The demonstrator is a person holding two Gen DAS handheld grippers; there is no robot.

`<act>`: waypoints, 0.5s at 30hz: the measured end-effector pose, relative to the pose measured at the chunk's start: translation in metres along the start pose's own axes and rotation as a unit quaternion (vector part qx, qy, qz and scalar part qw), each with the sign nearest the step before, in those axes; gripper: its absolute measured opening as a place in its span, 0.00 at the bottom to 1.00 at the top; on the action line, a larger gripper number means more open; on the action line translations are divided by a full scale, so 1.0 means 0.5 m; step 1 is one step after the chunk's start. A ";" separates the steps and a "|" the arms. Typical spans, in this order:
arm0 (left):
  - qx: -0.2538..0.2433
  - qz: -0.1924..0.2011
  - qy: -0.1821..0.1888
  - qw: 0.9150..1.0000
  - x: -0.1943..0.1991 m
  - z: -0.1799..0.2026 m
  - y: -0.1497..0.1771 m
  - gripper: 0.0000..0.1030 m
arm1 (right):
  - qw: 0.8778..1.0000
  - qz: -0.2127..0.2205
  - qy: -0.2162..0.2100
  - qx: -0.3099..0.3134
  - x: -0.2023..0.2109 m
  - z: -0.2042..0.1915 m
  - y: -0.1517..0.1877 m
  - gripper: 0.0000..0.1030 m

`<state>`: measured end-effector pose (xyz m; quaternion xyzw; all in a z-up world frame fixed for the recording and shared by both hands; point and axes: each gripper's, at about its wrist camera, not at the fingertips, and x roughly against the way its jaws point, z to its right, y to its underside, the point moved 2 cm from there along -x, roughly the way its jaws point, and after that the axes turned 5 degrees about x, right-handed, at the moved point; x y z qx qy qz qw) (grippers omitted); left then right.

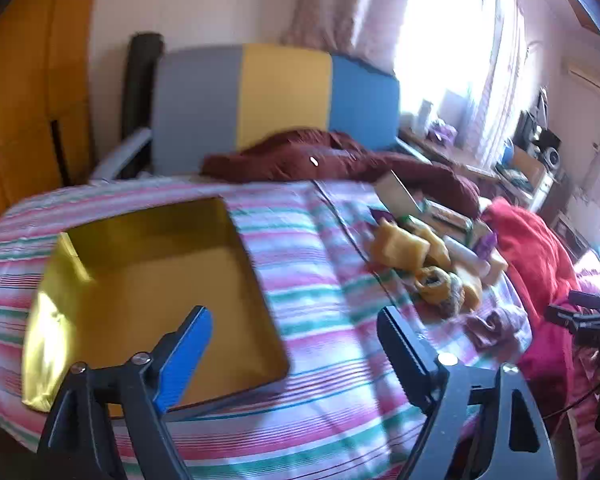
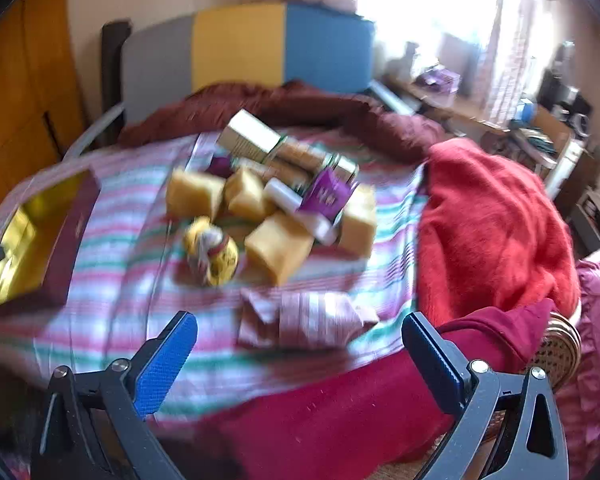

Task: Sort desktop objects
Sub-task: 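Grasp the yellow-wrapped ball with the left gripper while the right gripper grasps the pink sock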

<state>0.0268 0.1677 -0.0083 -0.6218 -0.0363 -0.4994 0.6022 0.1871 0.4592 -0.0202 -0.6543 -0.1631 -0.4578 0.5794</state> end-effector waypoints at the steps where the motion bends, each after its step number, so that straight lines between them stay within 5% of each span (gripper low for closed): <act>1: 0.002 -0.011 0.009 1.000 -0.013 0.007 0.001 0.77 | 1.000 -0.012 -0.009 0.008 -0.009 0.005 0.004 1.00; 15: -0.064 -0.124 0.104 0.985 -0.182 0.190 0.007 0.65 | 0.991 -0.115 -0.044 0.047 -0.137 0.028 -0.023 1.00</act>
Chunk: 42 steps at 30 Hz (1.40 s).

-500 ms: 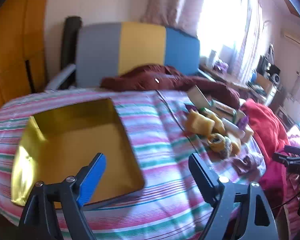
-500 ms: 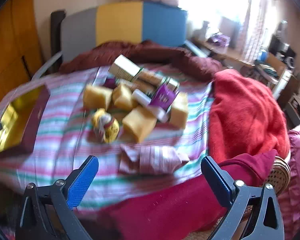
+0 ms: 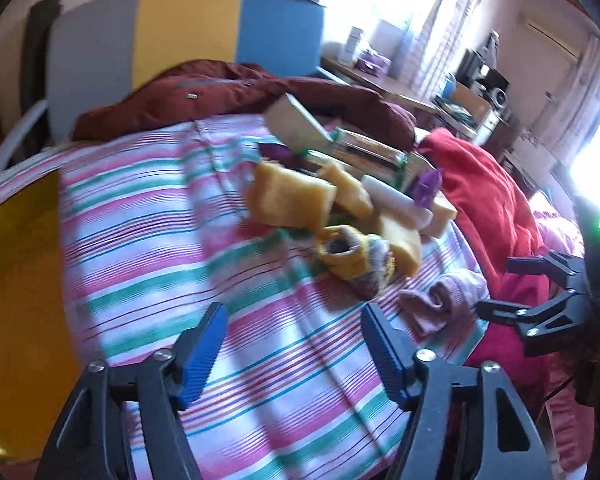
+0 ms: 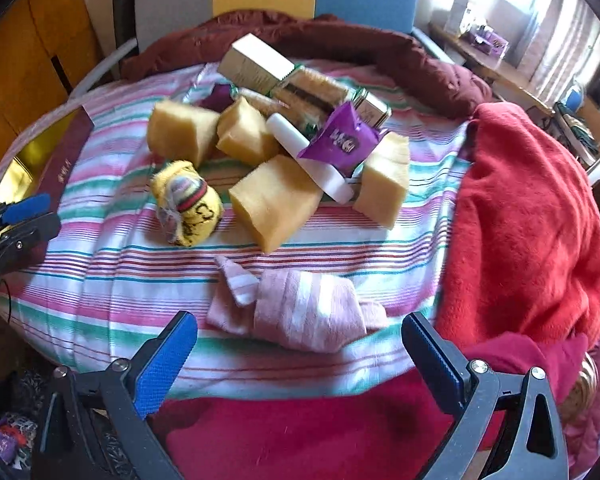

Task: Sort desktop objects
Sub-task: 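Grasp the yellow-wrapped ball with the left gripper while the right gripper grasps the pink sock, then carry the ball and sock into the gold tray and open both grippers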

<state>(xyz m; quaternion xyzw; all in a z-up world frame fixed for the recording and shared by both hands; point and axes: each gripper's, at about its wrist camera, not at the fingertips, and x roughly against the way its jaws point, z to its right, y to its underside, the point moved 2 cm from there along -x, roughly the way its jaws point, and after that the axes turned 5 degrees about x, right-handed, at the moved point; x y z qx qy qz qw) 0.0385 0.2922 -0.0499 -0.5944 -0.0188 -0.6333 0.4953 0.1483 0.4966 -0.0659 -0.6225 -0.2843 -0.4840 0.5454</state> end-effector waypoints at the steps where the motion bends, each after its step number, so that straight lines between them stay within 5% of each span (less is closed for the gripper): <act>1: -0.006 -0.007 0.006 1.000 -0.017 0.012 -0.008 0.65 | 1.000 -0.006 -0.003 0.002 -0.009 0.001 -0.005 1.00; 8: -0.059 -0.038 0.015 0.997 -0.118 0.080 -0.044 0.61 | 0.998 -0.057 -0.032 -0.002 -0.052 0.011 -0.021 0.96; 18: -0.074 -0.070 0.017 0.995 -0.219 0.110 -0.057 0.62 | 0.991 -0.122 -0.051 -0.025 -0.086 0.020 -0.016 0.93; 21: -0.073 -0.070 0.031 0.994 -0.227 0.109 -0.057 0.55 | 0.989 -0.141 -0.037 -0.020 -0.096 0.013 -0.013 0.85; 24: -0.079 -0.065 0.043 0.994 -0.224 0.110 -0.047 0.42 | 0.988 -0.152 -0.029 -0.015 -0.102 0.010 -0.005 0.66; 28: -0.083 -0.051 0.059 0.993 -0.200 0.116 -0.032 0.28 | 0.990 -0.138 -0.026 -0.013 -0.095 0.009 0.005 0.46; 31: -0.079 -0.032 0.060 0.995 -0.162 0.109 -0.026 0.28 | 0.993 -0.120 -0.012 0.002 -0.082 -0.002 0.010 0.40; 42: -0.017 0.049 0.030 0.998 0.028 0.025 -0.006 0.28 | 1.000 -0.027 0.015 0.003 0.003 -0.026 0.030 0.39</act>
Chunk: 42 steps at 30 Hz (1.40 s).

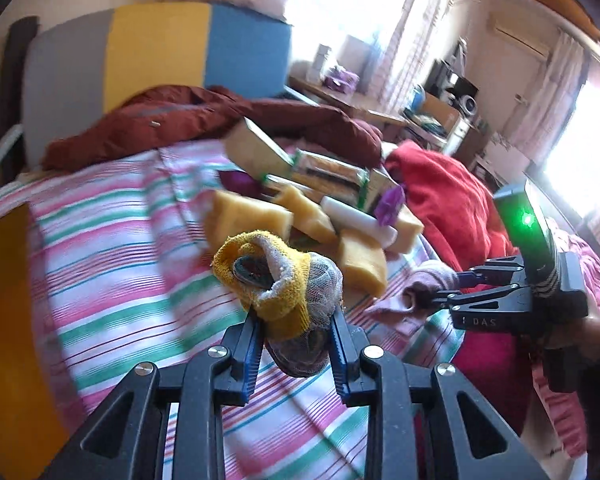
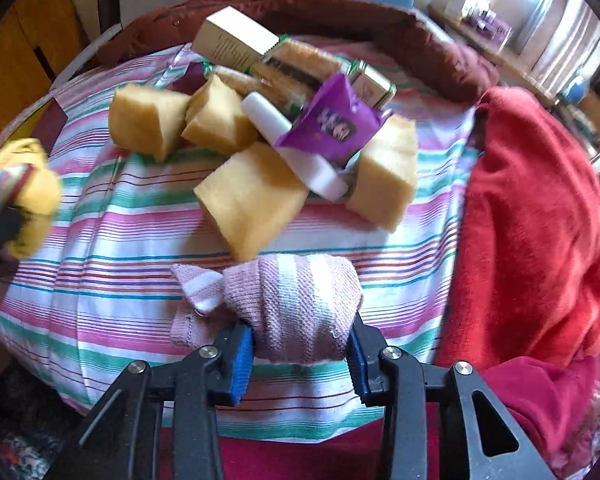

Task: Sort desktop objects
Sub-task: 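Carry the ball and sock into the gold tray and open both grippers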

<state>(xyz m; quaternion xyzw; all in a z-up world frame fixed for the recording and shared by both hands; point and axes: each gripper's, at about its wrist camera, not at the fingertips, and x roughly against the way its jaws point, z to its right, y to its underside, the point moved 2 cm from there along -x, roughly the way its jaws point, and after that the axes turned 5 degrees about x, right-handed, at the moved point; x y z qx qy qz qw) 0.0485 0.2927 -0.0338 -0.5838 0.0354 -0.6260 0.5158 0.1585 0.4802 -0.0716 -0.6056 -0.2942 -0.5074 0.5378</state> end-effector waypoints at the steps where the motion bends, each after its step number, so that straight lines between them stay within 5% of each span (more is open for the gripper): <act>1: 0.004 0.008 -0.013 1.000 0.021 -0.013 0.004 0.28 | 1.000 0.005 0.003 0.003 0.001 -0.022 -0.015 0.39; 6: 0.045 0.041 -0.062 0.996 0.104 -0.093 0.012 0.28 | 0.998 0.057 -0.022 0.025 0.067 -0.108 -0.056 0.39; 11: 0.110 0.070 -0.133 0.982 0.192 -0.226 0.037 0.28 | 0.988 0.103 -0.086 0.079 0.088 -0.217 -0.118 0.39; 18: 0.192 0.091 -0.247 0.945 0.293 -0.407 0.096 0.28 | 0.958 0.136 -0.181 0.174 0.113 -0.454 -0.211 0.40; 21: 0.217 0.086 -0.297 0.926 0.317 -0.461 0.127 0.32 | 0.942 0.139 -0.226 0.203 0.118 -0.572 -0.240 0.48; 25: 0.258 0.074 -0.315 0.910 0.333 -0.513 0.167 0.38 | 0.932 0.114 -0.271 0.212 0.087 -0.679 -0.254 0.76; 36: 0.297 0.097 -0.318 0.895 0.365 -0.531 0.228 0.40 | 0.915 0.030 -0.321 0.242 -0.006 -0.783 -0.188 0.78; 42: 0.292 0.106 -0.316 0.897 0.377 -0.512 0.220 0.40 | 0.917 0.005 -0.316 0.244 -0.034 -0.787 -0.176 0.81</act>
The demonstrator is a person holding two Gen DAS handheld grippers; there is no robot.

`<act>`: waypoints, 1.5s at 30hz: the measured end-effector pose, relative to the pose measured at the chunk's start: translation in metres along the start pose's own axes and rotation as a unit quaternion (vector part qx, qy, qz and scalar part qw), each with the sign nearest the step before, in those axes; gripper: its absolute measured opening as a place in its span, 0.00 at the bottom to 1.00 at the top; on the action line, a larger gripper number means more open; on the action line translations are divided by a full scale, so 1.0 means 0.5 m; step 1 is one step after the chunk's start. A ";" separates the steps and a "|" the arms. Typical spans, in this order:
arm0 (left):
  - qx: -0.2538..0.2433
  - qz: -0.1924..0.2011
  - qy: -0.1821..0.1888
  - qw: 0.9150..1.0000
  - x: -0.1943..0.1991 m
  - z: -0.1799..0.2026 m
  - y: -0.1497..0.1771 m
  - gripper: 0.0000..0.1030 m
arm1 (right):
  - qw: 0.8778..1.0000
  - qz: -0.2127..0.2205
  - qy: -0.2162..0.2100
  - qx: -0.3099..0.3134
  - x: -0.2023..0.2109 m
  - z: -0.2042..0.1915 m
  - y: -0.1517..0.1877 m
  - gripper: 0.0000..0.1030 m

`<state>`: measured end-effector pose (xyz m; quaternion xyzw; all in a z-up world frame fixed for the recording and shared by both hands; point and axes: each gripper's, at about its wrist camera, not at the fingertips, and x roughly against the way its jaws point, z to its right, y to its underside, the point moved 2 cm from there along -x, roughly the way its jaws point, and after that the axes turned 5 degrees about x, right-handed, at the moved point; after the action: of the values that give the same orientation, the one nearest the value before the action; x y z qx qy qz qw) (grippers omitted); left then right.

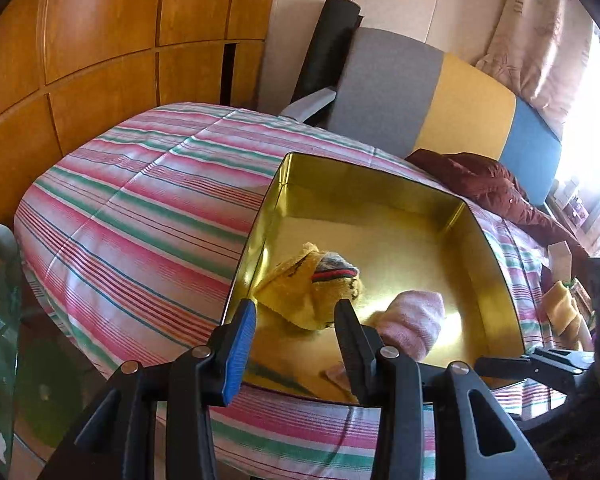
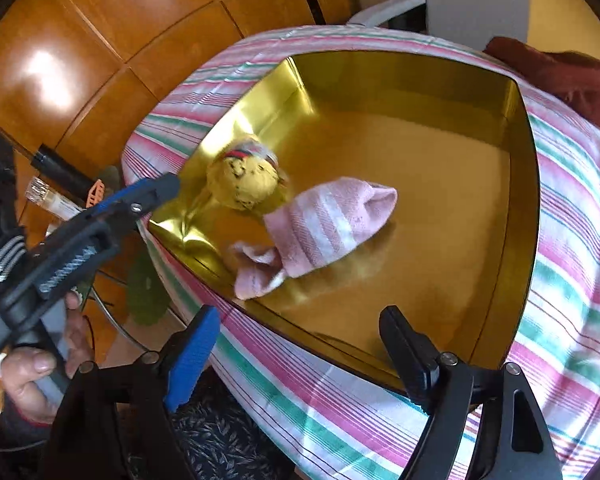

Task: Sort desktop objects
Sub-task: 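Carry the ball and sock into the gold tray and open both grippers, then move both grippers back over the pile of items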

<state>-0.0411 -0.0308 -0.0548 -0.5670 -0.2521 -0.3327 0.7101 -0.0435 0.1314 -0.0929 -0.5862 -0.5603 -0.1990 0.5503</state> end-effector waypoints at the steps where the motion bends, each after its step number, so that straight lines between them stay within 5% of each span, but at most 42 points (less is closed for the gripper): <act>1: 0.000 0.000 0.001 1.000 0.002 0.002 0.000 0.40 | 1.000 -0.004 0.002 -0.004 -0.004 0.003 0.000 0.82; 25: -0.027 -0.008 0.061 0.998 0.016 0.078 0.000 0.40 | 0.993 -0.053 0.099 -0.036 0.035 0.048 0.080 0.86; 30: -0.039 -0.008 0.073 0.997 0.021 0.116 -0.002 0.40 | 0.994 0.060 0.057 -0.070 0.112 0.066 0.090 0.86; 34: -0.061 -0.010 0.086 0.994 0.031 0.160 -0.005 0.40 | 0.984 0.131 0.070 -0.099 0.179 0.095 0.088 0.87; 39: -0.100 -0.010 0.113 0.989 0.051 0.239 -0.002 0.40 | 0.963 0.179 0.102 -0.174 0.259 0.184 0.132 0.87; 45: -0.170 -0.032 0.161 0.972 0.058 0.391 0.030 0.40 | 0.929 0.206 0.165 -0.260 0.376 0.305 0.235 0.89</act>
<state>-0.0071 0.1560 0.0019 -0.6098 -0.0921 -0.4798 0.6240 0.0561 0.3735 -0.0309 -0.7700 -0.2575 -0.3138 0.4923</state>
